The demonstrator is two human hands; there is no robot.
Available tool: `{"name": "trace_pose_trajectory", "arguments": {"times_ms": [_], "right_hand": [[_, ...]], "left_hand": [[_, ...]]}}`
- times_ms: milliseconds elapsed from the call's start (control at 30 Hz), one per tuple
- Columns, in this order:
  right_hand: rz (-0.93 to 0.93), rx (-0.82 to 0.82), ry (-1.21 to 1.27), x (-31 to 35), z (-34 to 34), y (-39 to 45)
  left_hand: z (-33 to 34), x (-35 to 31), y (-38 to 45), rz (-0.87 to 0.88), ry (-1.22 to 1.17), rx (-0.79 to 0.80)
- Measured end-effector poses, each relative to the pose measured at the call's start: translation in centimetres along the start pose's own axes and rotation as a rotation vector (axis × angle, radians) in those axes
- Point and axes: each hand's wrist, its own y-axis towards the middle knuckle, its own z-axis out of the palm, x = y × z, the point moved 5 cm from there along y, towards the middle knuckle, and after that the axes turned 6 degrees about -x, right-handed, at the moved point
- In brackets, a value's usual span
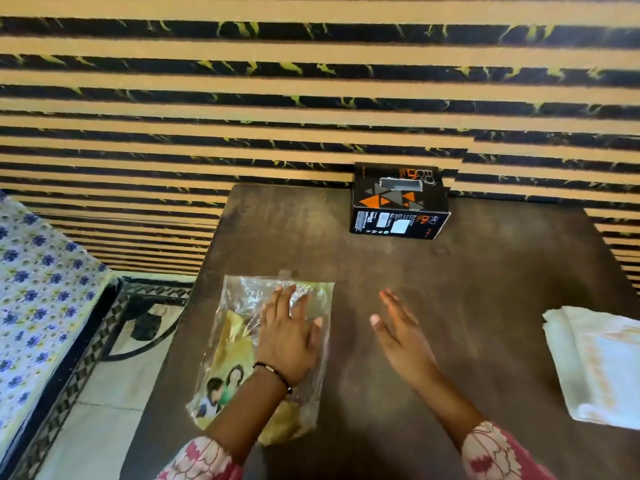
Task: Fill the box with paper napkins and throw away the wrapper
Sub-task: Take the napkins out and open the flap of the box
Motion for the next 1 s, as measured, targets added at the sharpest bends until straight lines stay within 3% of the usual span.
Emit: {"name": "trace_pose_trajectory", "arguments": {"times_ms": [167,267,433,567,867,1000], "right_hand": [[0.231,-0.131,0.185,-2.0,-7.3,6.2],[0.361,-0.184,0.325,-4.0,-9.5,10.5],[0.523,-0.209,0.509,-6.7,-10.5,16.6],[0.506,-0.16,0.595,-7.5,-9.9,19.9],[0.414,-0.089,0.509,-7.6,-11.2,14.6],[0.424,-0.105,0.546,-7.9,-12.1,8.7]], "left_hand": [[1.4,-6.2,7.8,-0.124,-0.418,0.024],[2.6,-9.1,12.5,-0.234,-0.536,0.057],[4.5,-10.2,18.1,-0.382,-0.533,0.062],[6.1,-9.5,20.6,-0.401,-0.469,0.141],[6.6,-9.3,15.2,-0.384,-0.499,-0.019],[6.8,-10.3,9.6,-0.386,-0.455,0.018]]}}
